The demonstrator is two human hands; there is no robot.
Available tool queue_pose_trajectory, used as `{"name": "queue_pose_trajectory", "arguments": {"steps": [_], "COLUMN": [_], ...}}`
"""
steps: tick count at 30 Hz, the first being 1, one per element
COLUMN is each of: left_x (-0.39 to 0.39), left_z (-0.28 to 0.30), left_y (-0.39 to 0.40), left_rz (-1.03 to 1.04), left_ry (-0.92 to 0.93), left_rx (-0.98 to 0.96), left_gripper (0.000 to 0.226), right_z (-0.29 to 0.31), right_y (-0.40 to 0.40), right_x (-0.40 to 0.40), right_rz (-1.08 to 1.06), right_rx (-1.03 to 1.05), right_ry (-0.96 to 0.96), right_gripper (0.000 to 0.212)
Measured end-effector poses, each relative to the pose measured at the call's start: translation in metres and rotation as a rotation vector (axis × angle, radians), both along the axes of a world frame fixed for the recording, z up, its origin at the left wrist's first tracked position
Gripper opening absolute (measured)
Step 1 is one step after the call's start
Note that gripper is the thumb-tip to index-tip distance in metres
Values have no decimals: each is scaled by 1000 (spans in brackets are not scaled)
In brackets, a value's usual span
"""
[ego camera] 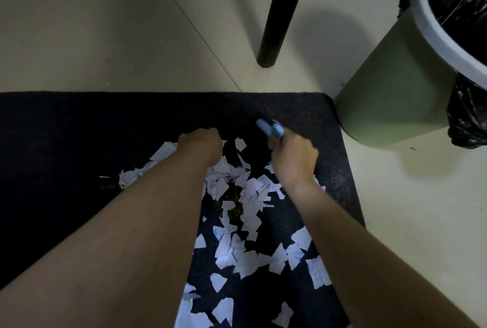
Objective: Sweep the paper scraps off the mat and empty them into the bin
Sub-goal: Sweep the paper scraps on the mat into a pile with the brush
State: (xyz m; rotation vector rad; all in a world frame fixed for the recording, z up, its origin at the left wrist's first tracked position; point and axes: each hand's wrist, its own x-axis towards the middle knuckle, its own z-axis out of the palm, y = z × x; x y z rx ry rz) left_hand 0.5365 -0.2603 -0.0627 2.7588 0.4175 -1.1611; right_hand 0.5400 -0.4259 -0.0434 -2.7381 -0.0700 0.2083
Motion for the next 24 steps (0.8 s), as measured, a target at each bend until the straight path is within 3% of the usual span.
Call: {"name": "queue_pose_trajectory", "arguments": {"steps": [5, 7, 9, 13, 16, 22, 24], "left_x": [-3, -4, -4, -3, -2, -6, -9], "left_z": [-1, -2, -3, -4, -5, -7, -7], "left_y": [-2, -1, 0, 1, 1, 2, 3], "left_rz": [-6, -19, -22, -11, -16, -18, 0], "left_ry": [-17, -26, -25, -32, -29, -39, -33], "left_rx": [22, 21, 7, 5, 15, -3, -24], "left_gripper": [46, 44, 41, 38, 41, 45, 56], "right_z": [3, 9, 14, 12, 1, -11, -6], "right_y": [10, 2, -11, -38, -32, 10, 18], "right_x": [-38, -35, -20, 5, -3, -50, -62], "right_rz": [80, -3, -141, -256, -168, 0, 35], "right_rx": [109, 162, 191, 22, -55, 89, 116], "right_ry": [82, 107, 74, -81, -72, 43, 64], "right_gripper": [25, 39, 36, 29, 27, 29, 28]}}
